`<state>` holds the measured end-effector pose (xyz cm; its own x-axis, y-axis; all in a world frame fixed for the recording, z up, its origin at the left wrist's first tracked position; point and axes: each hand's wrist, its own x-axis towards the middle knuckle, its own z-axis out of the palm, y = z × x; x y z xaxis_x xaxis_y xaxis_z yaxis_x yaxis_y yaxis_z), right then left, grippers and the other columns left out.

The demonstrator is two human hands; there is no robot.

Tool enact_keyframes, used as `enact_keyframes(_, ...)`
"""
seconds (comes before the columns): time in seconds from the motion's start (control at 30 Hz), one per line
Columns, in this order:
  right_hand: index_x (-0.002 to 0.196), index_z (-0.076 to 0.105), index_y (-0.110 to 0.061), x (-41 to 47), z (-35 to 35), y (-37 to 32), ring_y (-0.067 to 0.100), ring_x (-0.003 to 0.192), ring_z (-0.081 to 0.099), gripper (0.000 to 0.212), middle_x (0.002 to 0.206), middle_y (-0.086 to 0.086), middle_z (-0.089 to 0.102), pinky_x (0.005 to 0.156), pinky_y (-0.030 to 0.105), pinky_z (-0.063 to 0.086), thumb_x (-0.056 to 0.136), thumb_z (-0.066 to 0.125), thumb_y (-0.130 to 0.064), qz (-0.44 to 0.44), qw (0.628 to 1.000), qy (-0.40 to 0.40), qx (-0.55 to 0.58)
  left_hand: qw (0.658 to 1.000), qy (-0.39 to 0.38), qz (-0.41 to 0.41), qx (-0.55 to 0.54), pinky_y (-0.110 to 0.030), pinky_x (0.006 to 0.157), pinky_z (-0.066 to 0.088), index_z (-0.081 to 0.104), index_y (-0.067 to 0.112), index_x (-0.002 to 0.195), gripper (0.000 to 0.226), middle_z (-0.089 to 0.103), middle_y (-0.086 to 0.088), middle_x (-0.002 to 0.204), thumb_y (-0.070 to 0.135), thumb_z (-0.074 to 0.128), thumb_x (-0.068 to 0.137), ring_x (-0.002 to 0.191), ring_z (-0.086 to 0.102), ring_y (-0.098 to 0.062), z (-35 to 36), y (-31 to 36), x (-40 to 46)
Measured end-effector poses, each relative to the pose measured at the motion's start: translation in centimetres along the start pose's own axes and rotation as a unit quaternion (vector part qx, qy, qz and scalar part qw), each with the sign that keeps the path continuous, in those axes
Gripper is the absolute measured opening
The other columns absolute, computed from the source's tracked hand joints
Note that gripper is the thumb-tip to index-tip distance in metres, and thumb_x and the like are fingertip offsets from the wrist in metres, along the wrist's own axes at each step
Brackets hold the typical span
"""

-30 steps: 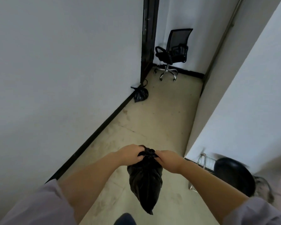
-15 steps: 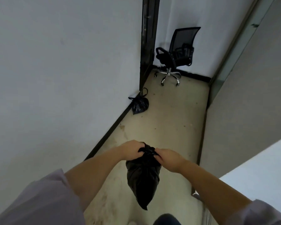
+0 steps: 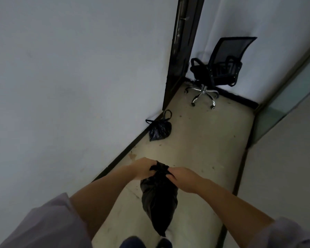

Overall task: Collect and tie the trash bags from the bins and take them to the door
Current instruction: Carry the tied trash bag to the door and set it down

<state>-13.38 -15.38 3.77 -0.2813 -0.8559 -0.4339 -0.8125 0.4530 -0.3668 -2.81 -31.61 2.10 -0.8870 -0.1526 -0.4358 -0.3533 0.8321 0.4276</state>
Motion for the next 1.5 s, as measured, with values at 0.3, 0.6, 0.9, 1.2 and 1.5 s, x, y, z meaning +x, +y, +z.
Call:
enact_keyframes(0.3, 0.105, 0.052, -0.007, 12.7, -7.6, 5.9, 0.032, 0.092, 0.058, 0.032, 0.107, 0.018, 0.062, 0.070, 0.033, 0.039, 0.101, 0.032, -0.031, -0.014, 1.000, -0.023, -0.008, 0.996, 0.064, -0.046, -0.036, -0.037, 0.092, 0.042, 0.056, 0.005, 0.111, 0.023, 0.053, -0.016, 0.117, 0.016, 0.043, 0.096, 0.109, 0.052, -0.031, -6.8, -3.7, 10.9)
enact_keyframes(0.6, 0.068, 0.031, -0.027, 26.4, -13.2, 7.6, 0.017, 0.060, 0.042, 0.035, 0.067, -0.002, 0.042, 0.054, 0.028, 0.030, 0.102, 0.031, -0.029, -0.007, 0.998, 0.006, 0.068, 0.992, 0.085, -0.079, -0.046, -0.036, 0.098, 0.041, 0.053, 0.014, 0.122, 0.028, 0.048, -0.011, 0.127, 0.021, 0.044, 0.097, 0.122, 0.044, -0.027, -15.1, -11.4, 21.6)
enact_keyframes(0.9, 0.087, 0.044, -0.012, 46.2, -9.4, 12.7, 0.011, 0.055, 0.039, 0.029, 0.070, 0.000, 0.045, 0.051, 0.027, 0.031, 0.103, 0.029, -0.031, -0.005, 0.996, -0.026, 0.087, 0.977, 0.123, -0.140, 0.102, -0.036, 0.109, 0.031, 0.043, 0.019, 0.135, 0.037, 0.044, -0.006, 0.141, 0.021, 0.036, 0.098, 0.130, 0.041, -0.024, -15.7, -22.9, 34.3)
enact_keyframes(1.2, 0.112, 0.053, -0.002, 60.5, 2.4, 18.6, 0.031, 0.096, 0.062, 0.037, 0.103, 0.015, 0.063, 0.078, 0.039, 0.049, 0.102, 0.030, -0.030, 0.007, 0.994, 0.041, 0.105, 0.844, 0.233, -0.101, 0.472, -0.045, 0.118, -0.012, 0.070, 0.007, 0.097, 0.033, 0.063, -0.019, 0.120, 0.011, 0.042, 0.080, 0.122, 0.054, -0.035, -12.8, -37.4, 40.9)
enact_keyframes(1.5, 0.088, 0.044, -0.011, 68.6, 13.9, 23.7, 0.022, 0.067, 0.053, 0.028, 0.074, 0.002, 0.051, 0.056, 0.029, 0.036, 0.103, 0.030, -0.030, -0.050, 0.996, 0.077, 0.018, 0.687, 0.327, -0.027, 0.648, -0.054, 0.111, 0.026, 0.069, 0.013, 0.098, 0.033, 0.064, -0.013, 0.125, 0.008, 0.036, 0.092, 0.122, 0.056, -0.031, -11.1, -43.4, 42.6)
